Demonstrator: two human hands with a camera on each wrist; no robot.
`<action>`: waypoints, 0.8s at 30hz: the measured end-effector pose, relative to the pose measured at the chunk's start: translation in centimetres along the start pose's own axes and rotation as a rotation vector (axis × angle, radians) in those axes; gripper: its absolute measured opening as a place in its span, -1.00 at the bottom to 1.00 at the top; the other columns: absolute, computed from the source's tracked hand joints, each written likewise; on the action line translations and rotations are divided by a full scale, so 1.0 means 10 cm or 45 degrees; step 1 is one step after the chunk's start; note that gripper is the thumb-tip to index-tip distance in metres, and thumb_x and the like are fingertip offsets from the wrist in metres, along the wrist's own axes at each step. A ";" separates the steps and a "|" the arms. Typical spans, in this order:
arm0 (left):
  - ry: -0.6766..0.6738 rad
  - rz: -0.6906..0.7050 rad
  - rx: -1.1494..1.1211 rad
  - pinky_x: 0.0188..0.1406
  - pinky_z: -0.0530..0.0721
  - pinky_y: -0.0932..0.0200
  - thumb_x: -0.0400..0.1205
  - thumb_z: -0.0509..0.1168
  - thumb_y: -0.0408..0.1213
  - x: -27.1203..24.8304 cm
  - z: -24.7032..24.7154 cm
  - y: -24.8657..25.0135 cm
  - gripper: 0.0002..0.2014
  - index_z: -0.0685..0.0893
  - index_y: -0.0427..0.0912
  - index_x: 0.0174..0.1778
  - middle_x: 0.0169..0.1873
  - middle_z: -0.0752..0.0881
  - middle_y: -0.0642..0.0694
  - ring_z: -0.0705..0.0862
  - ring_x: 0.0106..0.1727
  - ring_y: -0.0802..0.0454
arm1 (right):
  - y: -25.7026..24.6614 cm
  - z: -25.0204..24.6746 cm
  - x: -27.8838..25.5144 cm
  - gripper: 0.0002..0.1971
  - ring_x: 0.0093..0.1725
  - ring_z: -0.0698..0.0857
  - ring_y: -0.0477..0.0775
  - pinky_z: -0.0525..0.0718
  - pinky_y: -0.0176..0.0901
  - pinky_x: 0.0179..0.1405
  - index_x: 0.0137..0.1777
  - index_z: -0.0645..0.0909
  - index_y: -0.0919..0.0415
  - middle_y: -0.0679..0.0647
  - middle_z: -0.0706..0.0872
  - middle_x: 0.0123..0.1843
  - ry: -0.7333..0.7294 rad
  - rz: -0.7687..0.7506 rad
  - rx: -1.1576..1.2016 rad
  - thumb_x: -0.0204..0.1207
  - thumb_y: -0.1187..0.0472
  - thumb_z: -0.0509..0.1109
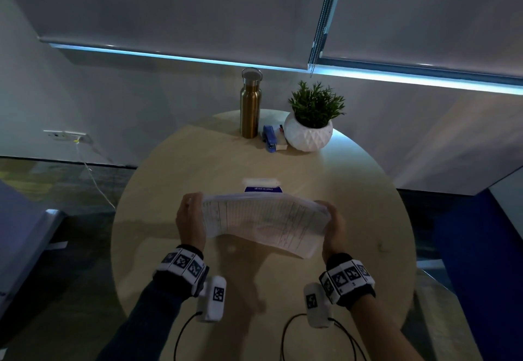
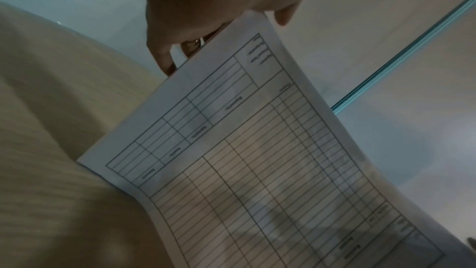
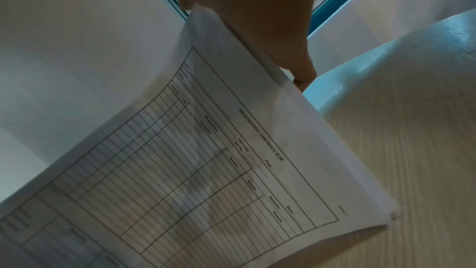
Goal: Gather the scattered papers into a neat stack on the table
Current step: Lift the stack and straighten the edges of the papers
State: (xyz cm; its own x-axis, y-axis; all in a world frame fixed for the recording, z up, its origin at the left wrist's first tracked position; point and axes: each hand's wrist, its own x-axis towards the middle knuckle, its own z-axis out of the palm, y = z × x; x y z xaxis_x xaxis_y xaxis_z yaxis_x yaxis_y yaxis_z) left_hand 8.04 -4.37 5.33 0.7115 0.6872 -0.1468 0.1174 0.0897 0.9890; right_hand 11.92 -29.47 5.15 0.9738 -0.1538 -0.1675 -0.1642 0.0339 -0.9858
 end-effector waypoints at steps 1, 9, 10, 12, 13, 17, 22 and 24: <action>0.007 -0.008 0.005 -0.27 0.41 0.16 0.64 0.20 -0.24 0.00 -0.01 -0.01 -0.83 0.54 -0.18 -0.26 -0.33 0.52 0.00 0.47 -0.22 0.03 | 0.00 0.00 0.00 -0.54 -0.12 0.58 0.13 0.44 -0.02 -0.06 -0.26 0.63 0.08 0.09 0.67 -0.13 0.003 -0.012 -0.006 0.16 -0.28 0.17; -0.034 0.062 -0.010 -0.18 0.45 0.08 0.57 0.27 -0.17 -0.01 -0.04 -0.01 -0.89 0.55 0.04 -0.29 -0.24 0.58 0.07 0.52 -0.07 -0.04 | -0.03 0.00 -0.03 -0.64 -0.14 0.57 0.14 0.45 -0.10 -0.17 -0.22 0.64 0.13 0.06 0.65 -0.13 -0.039 -0.086 -0.012 0.33 -0.14 0.17; -0.095 0.079 -0.023 -0.16 0.47 0.07 0.51 0.29 -0.09 -0.01 -0.07 -0.01 -0.93 0.55 0.03 -0.24 -0.21 0.59 0.07 0.54 -0.07 -0.02 | -0.02 -0.01 -0.04 -0.60 -0.14 0.57 0.12 0.46 -0.13 -0.19 -0.17 0.63 0.18 0.05 0.65 -0.12 -0.065 -0.108 -0.014 0.34 -0.14 0.18; -0.289 0.124 -0.017 -0.13 0.57 0.12 0.38 0.39 -0.01 0.03 -0.18 -0.06 -0.74 0.54 0.04 -0.10 -0.11 0.61 0.02 0.59 -0.05 0.06 | 0.02 -0.07 -0.06 -0.48 -0.09 0.64 0.11 0.57 -0.08 -0.22 -0.01 0.60 0.22 0.08 0.68 -0.03 -0.149 -0.120 -0.035 0.24 -0.21 0.32; -0.379 0.149 0.043 -0.11 0.62 0.12 0.33 0.48 -0.06 0.07 -0.24 -0.09 -0.65 0.51 0.07 -0.04 -0.06 0.61 -0.02 0.60 -0.03 0.07 | 0.05 -0.12 -0.06 -0.44 -0.06 0.69 0.08 0.66 -0.09 -0.25 0.06 0.58 0.19 0.09 0.69 0.01 -0.194 -0.118 -0.044 0.15 -0.17 0.44; -0.499 0.157 0.224 -0.06 0.64 0.05 0.16 0.50 -0.21 0.18 -0.36 -0.21 -0.41 0.47 0.03 0.10 0.03 0.60 -0.14 0.60 0.06 -0.07 | 0.14 -0.20 -0.05 -0.37 -0.08 0.73 -0.26 0.77 -0.23 -0.25 0.06 0.58 0.04 0.04 0.70 0.03 -0.264 -0.093 -0.085 -0.07 0.09 0.67; -0.454 0.110 0.253 -0.23 0.63 0.35 0.39 0.33 -0.62 0.18 -0.25 -0.23 -0.53 0.43 -0.27 0.19 -0.03 0.57 -0.16 0.58 0.03 -0.12 | 0.14 -0.05 0.02 -0.45 0.01 0.70 0.02 0.79 0.03 -0.11 -0.02 0.56 0.00 0.10 0.69 0.03 -0.207 -0.035 -0.113 0.09 0.47 0.68; -0.465 0.103 0.254 -0.23 0.60 0.29 0.46 0.26 -0.63 0.18 -0.22 -0.21 -0.64 0.45 -0.27 0.13 -0.05 0.57 -0.16 0.57 -0.03 -0.08 | 0.13 -0.02 0.06 -0.54 -0.03 0.69 0.07 0.78 0.10 -0.11 -0.09 0.57 0.02 0.11 0.69 -0.04 -0.226 -0.041 -0.140 0.16 0.48 0.65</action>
State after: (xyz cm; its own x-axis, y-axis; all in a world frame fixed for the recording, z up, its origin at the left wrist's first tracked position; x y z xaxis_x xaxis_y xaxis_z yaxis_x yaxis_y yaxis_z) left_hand 7.56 -1.79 3.01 0.9184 0.3825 -0.1007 0.1574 -0.1198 0.9802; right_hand 12.26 -29.73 3.81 0.9897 0.0236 -0.1413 -0.1391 -0.0775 -0.9872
